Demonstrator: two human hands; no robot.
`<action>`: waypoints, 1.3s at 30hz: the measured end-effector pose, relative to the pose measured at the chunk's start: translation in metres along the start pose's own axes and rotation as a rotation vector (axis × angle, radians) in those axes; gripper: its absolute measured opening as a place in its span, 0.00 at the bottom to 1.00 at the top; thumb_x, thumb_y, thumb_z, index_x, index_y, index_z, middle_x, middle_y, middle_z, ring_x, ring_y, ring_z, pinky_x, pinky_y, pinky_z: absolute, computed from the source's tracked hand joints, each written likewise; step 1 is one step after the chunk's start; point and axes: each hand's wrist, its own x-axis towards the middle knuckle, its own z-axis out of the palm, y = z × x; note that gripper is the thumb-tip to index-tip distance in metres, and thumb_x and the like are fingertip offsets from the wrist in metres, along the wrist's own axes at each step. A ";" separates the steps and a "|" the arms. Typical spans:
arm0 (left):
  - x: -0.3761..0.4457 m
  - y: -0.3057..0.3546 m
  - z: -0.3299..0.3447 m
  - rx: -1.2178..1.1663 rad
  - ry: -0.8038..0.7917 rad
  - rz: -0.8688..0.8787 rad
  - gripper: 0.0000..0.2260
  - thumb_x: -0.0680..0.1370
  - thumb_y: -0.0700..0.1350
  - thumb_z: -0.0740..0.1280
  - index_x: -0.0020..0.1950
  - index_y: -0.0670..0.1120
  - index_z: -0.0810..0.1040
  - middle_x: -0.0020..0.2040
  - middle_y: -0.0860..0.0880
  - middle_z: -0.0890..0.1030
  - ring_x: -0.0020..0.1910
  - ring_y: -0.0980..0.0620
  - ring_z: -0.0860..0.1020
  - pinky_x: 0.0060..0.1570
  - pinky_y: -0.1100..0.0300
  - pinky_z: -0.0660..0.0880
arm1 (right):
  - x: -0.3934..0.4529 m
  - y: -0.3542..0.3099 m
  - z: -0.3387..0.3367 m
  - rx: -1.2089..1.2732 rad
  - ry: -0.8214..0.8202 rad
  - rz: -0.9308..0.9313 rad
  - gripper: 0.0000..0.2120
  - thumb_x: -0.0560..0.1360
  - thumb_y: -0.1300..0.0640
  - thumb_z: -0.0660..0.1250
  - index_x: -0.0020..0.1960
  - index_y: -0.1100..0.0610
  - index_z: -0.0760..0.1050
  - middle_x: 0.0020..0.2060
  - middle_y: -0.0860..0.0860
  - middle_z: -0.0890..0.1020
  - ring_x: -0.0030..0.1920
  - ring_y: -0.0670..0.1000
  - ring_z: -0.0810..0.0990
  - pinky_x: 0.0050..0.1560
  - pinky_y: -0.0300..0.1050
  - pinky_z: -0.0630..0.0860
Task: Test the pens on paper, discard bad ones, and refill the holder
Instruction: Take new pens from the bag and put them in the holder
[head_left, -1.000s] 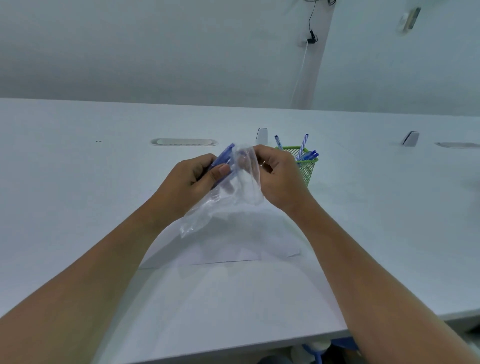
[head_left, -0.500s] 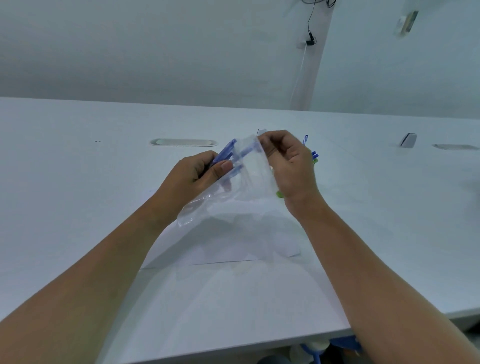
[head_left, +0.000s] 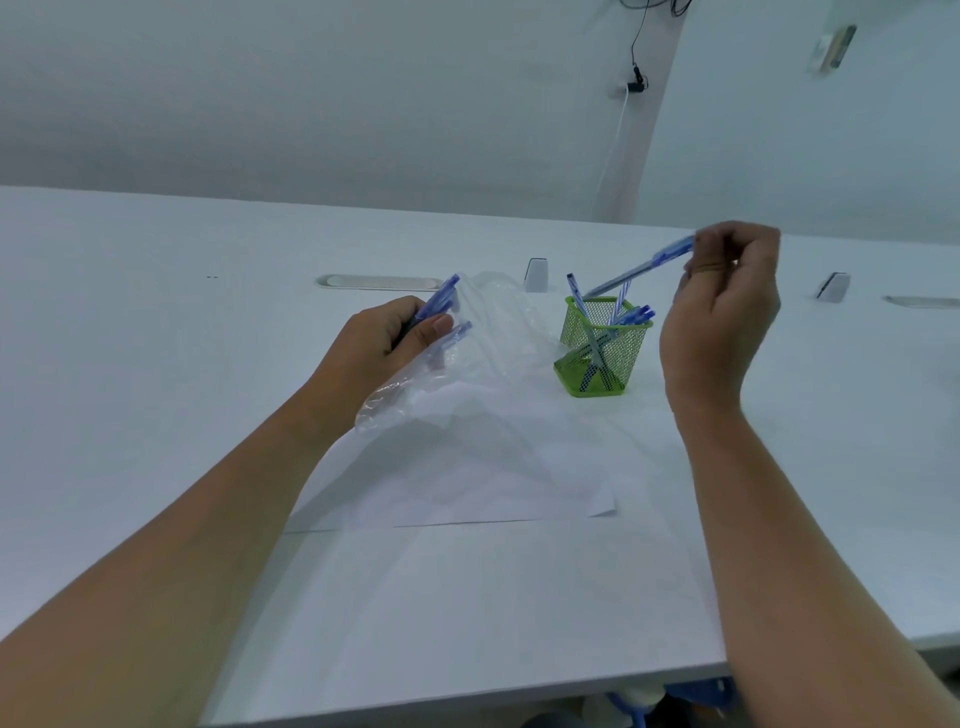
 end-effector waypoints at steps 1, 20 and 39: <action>0.000 -0.001 0.000 0.005 -0.002 -0.005 0.15 0.84 0.53 0.64 0.44 0.44 0.77 0.29 0.62 0.79 0.30 0.57 0.70 0.32 0.66 0.65 | -0.001 0.003 0.002 -0.044 -0.016 -0.028 0.07 0.86 0.57 0.62 0.50 0.58 0.75 0.39 0.57 0.80 0.39 0.59 0.78 0.42 0.46 0.73; -0.002 0.004 0.005 0.009 -0.020 0.013 0.13 0.85 0.51 0.65 0.41 0.50 0.75 0.29 0.64 0.79 0.29 0.59 0.71 0.32 0.69 0.66 | -0.014 0.012 0.012 -0.252 -0.215 -0.060 0.11 0.84 0.53 0.67 0.59 0.60 0.82 0.46 0.53 0.80 0.40 0.45 0.76 0.45 0.40 0.70; -0.006 0.011 0.009 -0.077 0.031 0.072 0.04 0.82 0.45 0.70 0.47 0.50 0.80 0.36 0.58 0.80 0.32 0.59 0.73 0.35 0.69 0.69 | -0.055 -0.023 0.037 0.259 -0.851 0.140 0.12 0.81 0.66 0.71 0.59 0.53 0.86 0.47 0.55 0.89 0.45 0.49 0.85 0.56 0.44 0.81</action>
